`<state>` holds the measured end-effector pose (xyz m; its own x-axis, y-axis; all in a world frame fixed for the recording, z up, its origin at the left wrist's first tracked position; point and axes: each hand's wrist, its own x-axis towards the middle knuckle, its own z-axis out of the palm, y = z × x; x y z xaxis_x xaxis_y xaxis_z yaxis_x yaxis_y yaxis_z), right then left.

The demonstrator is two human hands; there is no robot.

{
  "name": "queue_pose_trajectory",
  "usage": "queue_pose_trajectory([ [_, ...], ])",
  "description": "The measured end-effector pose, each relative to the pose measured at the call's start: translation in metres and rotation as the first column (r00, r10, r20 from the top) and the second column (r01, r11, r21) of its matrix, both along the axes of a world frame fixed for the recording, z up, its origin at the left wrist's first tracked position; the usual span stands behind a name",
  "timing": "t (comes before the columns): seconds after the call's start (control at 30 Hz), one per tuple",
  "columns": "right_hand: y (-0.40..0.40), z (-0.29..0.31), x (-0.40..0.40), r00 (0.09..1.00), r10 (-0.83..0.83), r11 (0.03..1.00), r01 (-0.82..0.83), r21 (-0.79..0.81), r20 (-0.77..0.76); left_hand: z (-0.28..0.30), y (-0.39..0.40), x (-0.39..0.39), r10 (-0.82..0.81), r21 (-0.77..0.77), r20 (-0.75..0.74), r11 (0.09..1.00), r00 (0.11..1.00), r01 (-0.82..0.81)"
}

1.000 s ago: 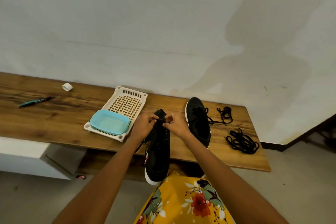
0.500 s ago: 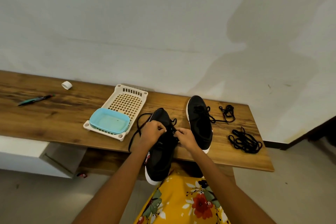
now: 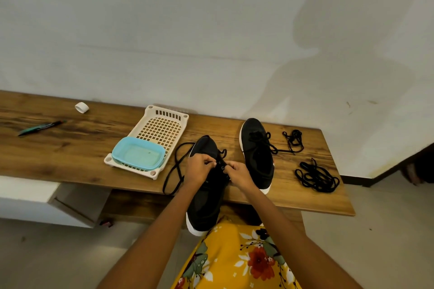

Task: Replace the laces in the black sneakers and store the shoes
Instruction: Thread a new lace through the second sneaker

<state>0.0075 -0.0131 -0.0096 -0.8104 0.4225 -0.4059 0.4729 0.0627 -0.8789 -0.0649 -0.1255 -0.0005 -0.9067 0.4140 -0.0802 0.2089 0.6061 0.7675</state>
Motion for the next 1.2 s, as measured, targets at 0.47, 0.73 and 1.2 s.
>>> queue_pose_trajectory([
  [0.47,0.007,0.006,-0.008,0.999,0.035,0.997,-0.035,0.075,0.004,-0.002,0.001,-0.001,-0.08,-0.078,-0.116,0.994,0.99,0.071],
  [0.73,0.014,0.034,-0.033,0.993,-0.119,0.992,0.118,0.038,0.019,0.005,-0.008,-0.022,-0.291,-0.201,-0.09,0.942,0.953,0.268],
  [1.2,0.066,0.136,-0.045,0.933,-0.073,0.991,0.109,0.083,-0.353,0.065,0.018,-0.037,-0.099,0.123,0.091,0.989,0.991,0.087],
])
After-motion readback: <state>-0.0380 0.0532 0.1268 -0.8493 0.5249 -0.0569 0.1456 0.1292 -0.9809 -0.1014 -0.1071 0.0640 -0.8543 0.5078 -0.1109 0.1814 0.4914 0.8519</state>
